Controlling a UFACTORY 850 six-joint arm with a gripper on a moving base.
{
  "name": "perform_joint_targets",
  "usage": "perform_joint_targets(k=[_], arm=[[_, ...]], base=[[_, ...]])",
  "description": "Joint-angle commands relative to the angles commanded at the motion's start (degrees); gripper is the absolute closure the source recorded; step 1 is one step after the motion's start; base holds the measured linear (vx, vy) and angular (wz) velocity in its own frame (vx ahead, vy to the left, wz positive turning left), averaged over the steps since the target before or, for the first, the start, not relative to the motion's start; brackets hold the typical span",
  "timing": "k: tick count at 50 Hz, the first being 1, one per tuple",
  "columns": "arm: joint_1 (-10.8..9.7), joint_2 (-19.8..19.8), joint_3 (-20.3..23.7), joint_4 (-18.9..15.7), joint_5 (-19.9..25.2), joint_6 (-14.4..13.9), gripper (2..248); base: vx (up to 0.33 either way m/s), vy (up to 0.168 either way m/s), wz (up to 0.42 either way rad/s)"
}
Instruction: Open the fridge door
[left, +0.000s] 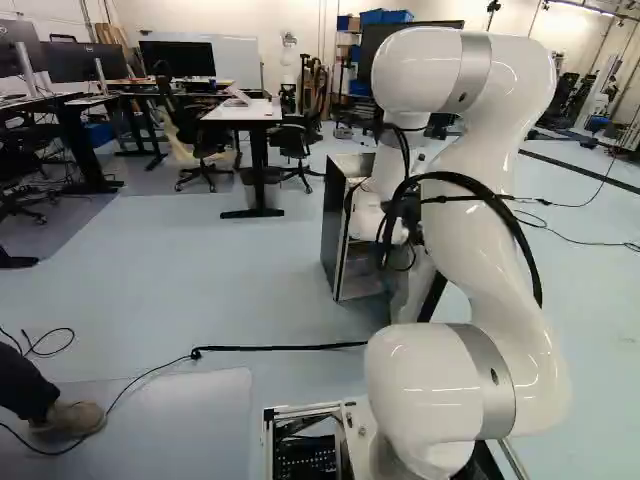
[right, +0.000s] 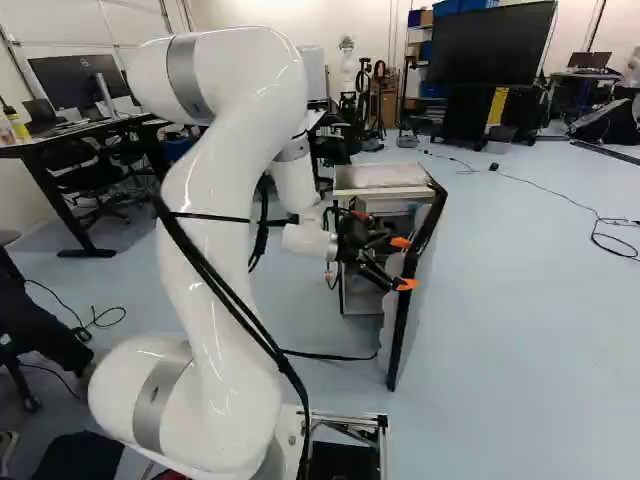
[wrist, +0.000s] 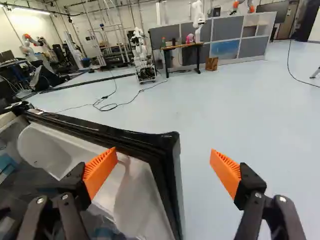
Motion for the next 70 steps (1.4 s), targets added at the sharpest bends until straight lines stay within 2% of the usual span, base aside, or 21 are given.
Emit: perform_joint_targets(k=[50,70], arm=[[-12.94,-4.71,-9.15,4.92,-2.16,0.0,3],[-17.71,-6.97,-13.58,5.24,-2.28,0.0,3]], base=[[0.0,0.0,0.0],[0.0,0.0,0.0]])
